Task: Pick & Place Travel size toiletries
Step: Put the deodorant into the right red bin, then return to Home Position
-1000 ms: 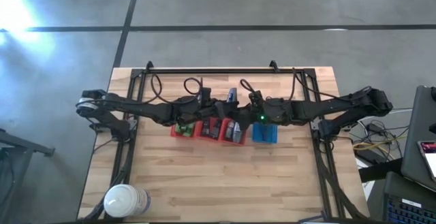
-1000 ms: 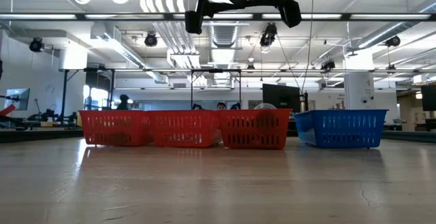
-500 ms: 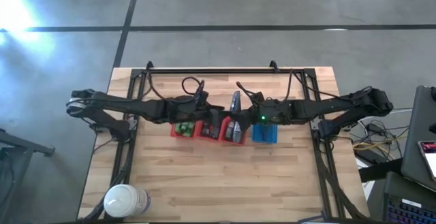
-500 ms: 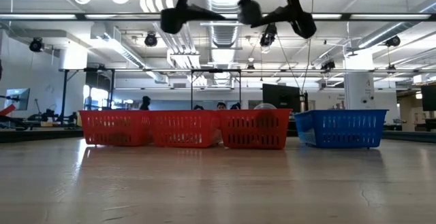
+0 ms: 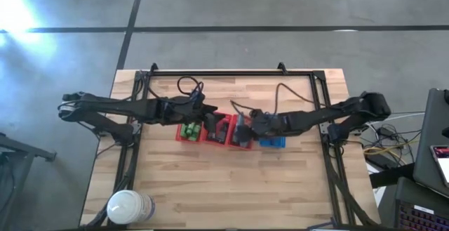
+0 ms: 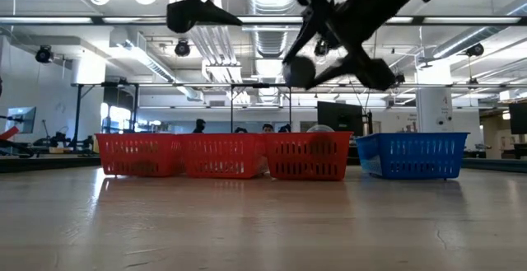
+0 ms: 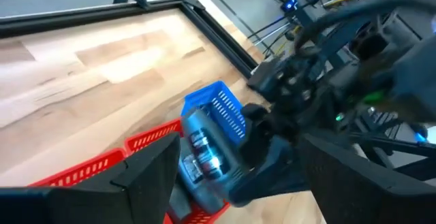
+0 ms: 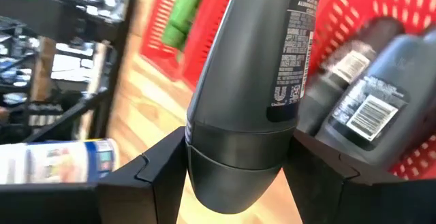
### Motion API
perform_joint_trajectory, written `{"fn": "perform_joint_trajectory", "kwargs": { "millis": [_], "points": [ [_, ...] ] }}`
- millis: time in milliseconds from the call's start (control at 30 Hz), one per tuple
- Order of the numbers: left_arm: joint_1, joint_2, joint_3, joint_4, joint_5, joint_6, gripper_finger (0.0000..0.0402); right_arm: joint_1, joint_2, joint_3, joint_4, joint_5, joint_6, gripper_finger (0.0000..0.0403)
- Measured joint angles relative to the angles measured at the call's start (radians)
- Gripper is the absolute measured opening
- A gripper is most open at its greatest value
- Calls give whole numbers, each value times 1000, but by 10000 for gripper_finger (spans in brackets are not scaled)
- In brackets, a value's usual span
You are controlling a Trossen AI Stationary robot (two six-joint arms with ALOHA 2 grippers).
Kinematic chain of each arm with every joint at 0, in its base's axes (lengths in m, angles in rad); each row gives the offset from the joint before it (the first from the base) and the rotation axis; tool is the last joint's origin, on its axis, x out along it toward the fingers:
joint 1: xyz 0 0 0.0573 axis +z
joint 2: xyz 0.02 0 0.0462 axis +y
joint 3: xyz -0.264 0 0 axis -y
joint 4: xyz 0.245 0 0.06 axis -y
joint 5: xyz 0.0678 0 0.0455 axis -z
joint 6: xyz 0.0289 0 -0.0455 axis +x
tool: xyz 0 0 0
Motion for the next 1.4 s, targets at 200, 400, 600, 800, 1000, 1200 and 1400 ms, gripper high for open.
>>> {"fn": "perform_joint_trajectory", "kwargs": {
  "millis": [200, 400, 600, 800, 1000, 1200, 1400],
  "points": [
    [-1, 8, 0, -13, 0, 0, 300, -1, 65, 7, 8, -13, 40, 204],
    [-1, 8, 0, -27, 0, 12, 300, -2, 88, -4, 8, -59, 105, 205],
    [-1, 8, 0, -32, 0, 49, 300, -5, 108, -5, 16, -73, 137, 215],
    [-2, 9, -13, -38, 1, 53, 300, -21, 112, -6, 4, -71, 146, 246],
    [-16, 3, -39, -48, 2, 44, 300, -36, 111, -7, 3, -70, 146, 267],
    [-47, -14, -48, -140, 4, 55, 300, -36, 78, -8, -2, -69, 110, 282],
    [-82, -43, -48, -277, 4, 57, 300, -25, 22, -8, 1, -66, 22, 296]
  ]
}}
